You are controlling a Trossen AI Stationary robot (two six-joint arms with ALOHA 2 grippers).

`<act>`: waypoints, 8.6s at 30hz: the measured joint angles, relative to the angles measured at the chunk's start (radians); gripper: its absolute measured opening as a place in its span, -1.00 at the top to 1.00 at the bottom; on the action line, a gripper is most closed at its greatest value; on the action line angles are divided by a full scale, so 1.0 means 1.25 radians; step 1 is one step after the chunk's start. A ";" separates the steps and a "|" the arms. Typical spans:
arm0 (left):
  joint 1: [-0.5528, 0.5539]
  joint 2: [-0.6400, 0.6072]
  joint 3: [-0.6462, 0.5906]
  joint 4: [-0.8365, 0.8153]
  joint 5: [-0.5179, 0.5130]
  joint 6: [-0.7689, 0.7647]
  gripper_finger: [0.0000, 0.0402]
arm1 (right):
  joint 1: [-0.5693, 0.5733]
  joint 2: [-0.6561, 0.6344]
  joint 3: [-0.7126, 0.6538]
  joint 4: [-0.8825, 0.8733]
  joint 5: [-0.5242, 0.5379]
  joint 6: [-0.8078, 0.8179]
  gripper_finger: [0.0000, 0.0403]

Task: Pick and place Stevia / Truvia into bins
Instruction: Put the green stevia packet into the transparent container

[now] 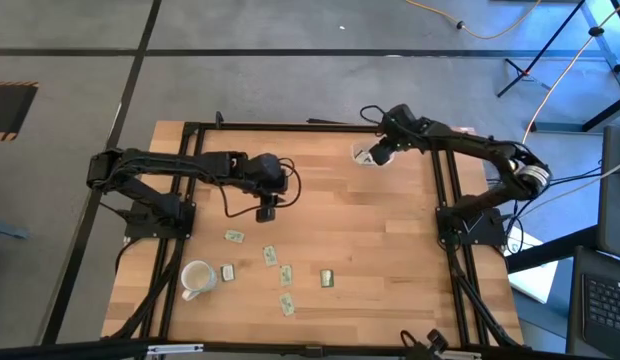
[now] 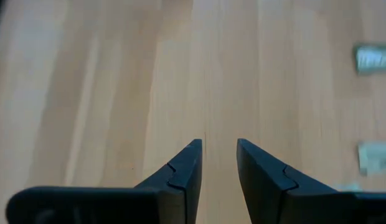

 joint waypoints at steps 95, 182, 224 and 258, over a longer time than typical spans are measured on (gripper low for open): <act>-0.072 0.036 -0.126 0.435 0.291 0.098 0.99 | 0.224 -0.098 0.000 0.151 -0.313 -0.293 0.48; 0.068 0.087 -0.125 1.004 0.646 0.423 0.89 | 0.552 0.044 0.000 0.817 -0.480 -0.287 0.97; 0.077 -0.059 -0.125 0.371 0.219 0.227 0.42 | -0.030 0.101 0.000 0.111 -0.303 -0.026 1.00; -0.006 -0.059 -0.125 0.244 0.131 0.237 0.42 | -0.041 0.009 0.001 0.103 0.028 -0.045 0.31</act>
